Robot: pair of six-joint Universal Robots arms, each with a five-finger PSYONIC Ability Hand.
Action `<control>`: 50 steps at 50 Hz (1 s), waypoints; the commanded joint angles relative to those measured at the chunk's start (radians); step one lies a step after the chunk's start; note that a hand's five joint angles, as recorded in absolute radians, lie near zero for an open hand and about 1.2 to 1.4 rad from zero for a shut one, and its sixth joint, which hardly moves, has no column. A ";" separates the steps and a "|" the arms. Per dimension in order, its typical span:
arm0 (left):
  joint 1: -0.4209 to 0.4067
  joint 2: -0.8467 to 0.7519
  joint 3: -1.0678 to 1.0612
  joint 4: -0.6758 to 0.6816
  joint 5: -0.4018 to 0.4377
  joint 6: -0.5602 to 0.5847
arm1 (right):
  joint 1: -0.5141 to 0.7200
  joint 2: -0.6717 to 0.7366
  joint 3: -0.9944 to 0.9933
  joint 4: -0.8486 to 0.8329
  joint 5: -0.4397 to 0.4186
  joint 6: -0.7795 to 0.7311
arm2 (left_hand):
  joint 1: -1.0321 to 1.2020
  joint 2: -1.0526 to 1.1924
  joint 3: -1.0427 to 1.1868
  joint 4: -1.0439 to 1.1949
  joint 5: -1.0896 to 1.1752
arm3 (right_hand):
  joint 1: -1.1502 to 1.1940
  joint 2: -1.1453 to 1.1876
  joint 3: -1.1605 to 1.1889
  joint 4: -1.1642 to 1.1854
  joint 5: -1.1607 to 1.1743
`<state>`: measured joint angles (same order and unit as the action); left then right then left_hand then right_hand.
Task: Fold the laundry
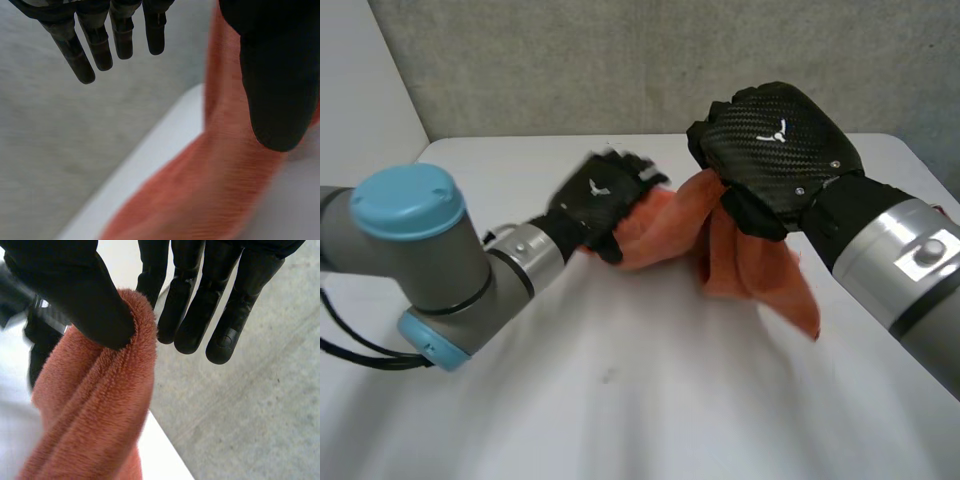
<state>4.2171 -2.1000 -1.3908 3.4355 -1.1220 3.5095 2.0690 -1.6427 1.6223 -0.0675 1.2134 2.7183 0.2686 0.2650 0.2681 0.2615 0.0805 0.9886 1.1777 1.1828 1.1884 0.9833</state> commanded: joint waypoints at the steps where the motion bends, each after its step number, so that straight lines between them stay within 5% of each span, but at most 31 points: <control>1: -0.003 -0.133 0.087 -0.162 0.179 -0.023 | -0.021 -0.040 0.024 -0.006 -0.022 0.000 | 0.329 0.332 0.329 0.336 0.342 | 0.408 0.219 0.213 0.208 0.238; 3: -0.003 -0.156 0.093 -0.167 0.182 -0.023 | -0.023 -0.034 0.024 -0.005 -0.021 0.000 | 0.525 0.529 0.526 0.532 0.539 | 0.408 0.219 0.213 0.208 0.238; 6: 0.007 -0.193 0.098 -0.159 0.166 -0.020 | -0.023 -0.005 0.033 -0.006 -0.021 -0.003 | 1.126 1.129 1.126 1.133 1.139 | 0.408 0.219 0.213 0.208 0.238; 9: 0.017 -0.201 0.104 -0.148 0.121 -0.020 | -0.024 0.061 0.034 -0.005 -0.020 -0.014 | 1.128 1.131 1.128 1.135 1.141 | 0.408 0.219 0.213 0.208 0.238; 14: 0.035 -0.196 0.102 -0.034 -0.115 -0.024 | -0.035 0.205 0.018 0.003 -0.009 -0.054 | 1.128 1.131 1.128 1.135 1.141 | 0.408 0.219 0.213 0.208 0.238; 18: 0.034 -0.186 0.095 0.068 -0.205 -0.018 | -0.041 0.348 -0.051 0.008 0.032 -0.100 | 1.128 1.131 1.128 1.135 1.141 | 0.408 0.219 0.213 0.208 0.238; 28: 0.032 -0.127 0.297 0.175 -0.228 -0.017 | -0.026 0.632 -0.676 -0.003 0.317 -0.095 | 1.128 1.131 1.128 1.135 1.141 | 0.408 0.219 0.213 0.208 0.238; 34: 0.032 0.003 0.386 0.301 -0.332 -0.033 | -0.015 0.638 -0.884 -0.136 0.342 0.042 | 1.128 1.131 1.128 1.135 1.141 | 0.408 0.219 0.213 0.208 0.238; 41: 0.024 0.173 0.154 0.475 -0.378 -0.061 | -0.013 0.439 -0.638 -0.284 0.316 0.241 | 1.128 1.131 1.128 1.135 1.141 | 0.408 0.219 0.213 0.208 0.238; 50: -0.035 0.210 -0.220 0.289 -0.400 -0.061 | -0.003 0.416 -0.267 -0.183 0.250 0.097 | 1.128 1.131 1.128 1.135 1.141 | 0.408 0.219 0.213 0.208 0.238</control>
<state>4.2292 -1.8971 -1.3572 3.8661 -1.5098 3.4473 2.0605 -1.2221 1.1144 -0.3443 1.4989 2.9381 1.0985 1.1899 1.1901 1.1954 0.9520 0.9885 1.1821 1.1876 1.1933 0.9860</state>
